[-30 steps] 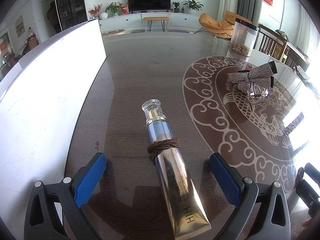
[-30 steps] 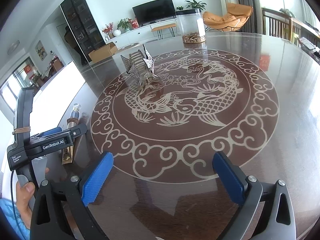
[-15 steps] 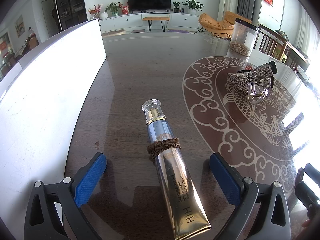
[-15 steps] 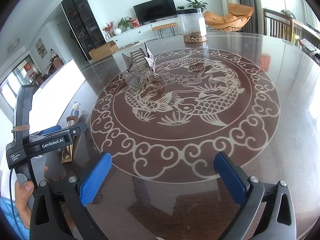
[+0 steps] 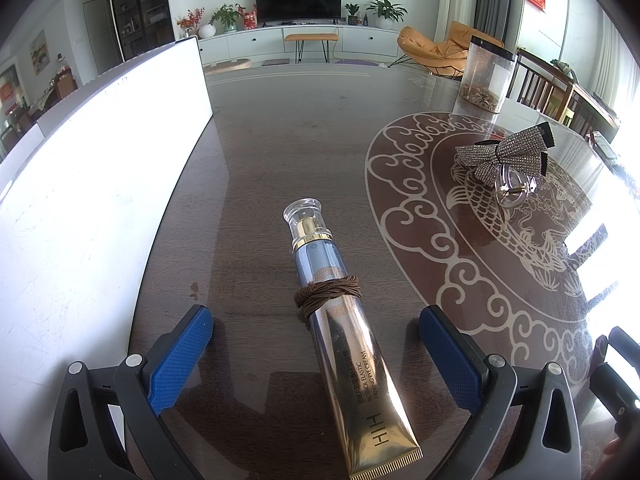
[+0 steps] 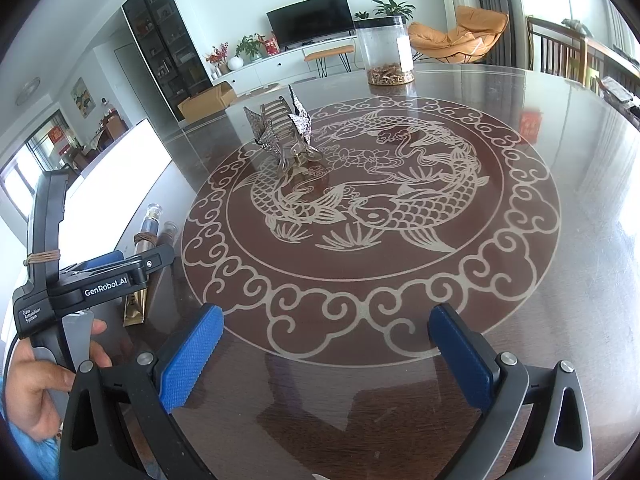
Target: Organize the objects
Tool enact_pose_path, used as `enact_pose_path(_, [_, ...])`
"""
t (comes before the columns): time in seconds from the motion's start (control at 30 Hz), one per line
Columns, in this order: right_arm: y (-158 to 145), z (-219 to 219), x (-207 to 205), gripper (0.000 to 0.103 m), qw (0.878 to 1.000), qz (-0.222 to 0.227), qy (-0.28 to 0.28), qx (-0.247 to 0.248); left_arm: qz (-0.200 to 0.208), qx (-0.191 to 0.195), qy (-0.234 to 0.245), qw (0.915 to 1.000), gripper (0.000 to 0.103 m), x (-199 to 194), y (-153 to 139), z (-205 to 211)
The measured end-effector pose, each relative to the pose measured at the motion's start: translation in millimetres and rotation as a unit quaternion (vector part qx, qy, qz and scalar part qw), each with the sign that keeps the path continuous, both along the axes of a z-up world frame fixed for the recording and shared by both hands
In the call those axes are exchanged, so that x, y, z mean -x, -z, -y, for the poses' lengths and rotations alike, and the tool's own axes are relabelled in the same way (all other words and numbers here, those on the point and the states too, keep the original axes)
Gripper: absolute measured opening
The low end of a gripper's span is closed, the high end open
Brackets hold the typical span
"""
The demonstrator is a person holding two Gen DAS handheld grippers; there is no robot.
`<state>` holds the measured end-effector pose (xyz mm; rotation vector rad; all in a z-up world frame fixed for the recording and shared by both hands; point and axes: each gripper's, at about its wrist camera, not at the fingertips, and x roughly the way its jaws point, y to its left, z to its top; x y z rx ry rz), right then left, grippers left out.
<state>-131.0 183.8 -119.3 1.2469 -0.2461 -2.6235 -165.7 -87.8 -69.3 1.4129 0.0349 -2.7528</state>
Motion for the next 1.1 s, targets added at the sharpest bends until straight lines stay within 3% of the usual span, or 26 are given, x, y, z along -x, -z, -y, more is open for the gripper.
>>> enact_pose_path(0.4, [0.0, 0.0, -0.1, 0.103, 1.000, 0.000, 0.000, -0.001, 0.061, 0.001, 0.049, 0.9969, 0.103, -10.2, -3.3, -7.8])
enact_pose_path(0.43, [0.0, 0.0, -0.1, 0.103, 1.000, 0.000, 0.000, -0.001, 0.048, 0.004, 0.052, 0.9975, 0.098, -13.4, -4.2, -7.0])
enact_pose_path(0.5, [-0.1, -0.2, -0.2, 0.103, 1.000, 0.000, 0.001, 0.000, 0.016, 0.004, 0.056, 0.9983, 0.045, -20.7, -10.5, -5.0])
enact_pose_path(0.53, [-0.2, -0.2, -0.2, 0.103, 1.000, 0.000, 0.001, 0.001, 0.012, 0.000, 0.056, 0.9983, 0.031, -21.9, -12.6, -3.6])
enact_pose_path(0.57, [0.1, -0.3, -0.3, 0.103, 1.000, -0.001, 0.001, 0.002, 0.011, -0.007, 0.052, 0.9986, 0.026, -22.8, -13.6, -0.7])
enact_pose_path(0.67, [-0.1, -0.2, -0.5, 0.103, 1.000, -0.001, 0.001, 0.005, 0.003, -0.066, 0.036, 0.9972, 0.026, -29.4, -13.8, 16.5])
enact_pose_path(0.83, [-2.7, -2.9, 20.3, 0.103, 1.000, 0.019, 0.006, 0.024, -0.015, -0.062, 0.041, 0.9971, 0.026, -43.7, -10.9, 14.0])
enact_pose_path(0.97, [-17.1, 7.0, 74.8, 0.103, 1.000, 0.017, -0.001, 0.019, -0.019, -0.071, 0.042, 0.9964, 0.026, -41.8, -9.7, 15.1])
enact_pose_path(1.1, [-20.5, 41.2, 138.5, 0.103, 0.999, 0.029, -0.045, -0.011, -0.026, -0.076, 0.044, 0.9958, 0.026, -46.8, -12.5, 14.9])
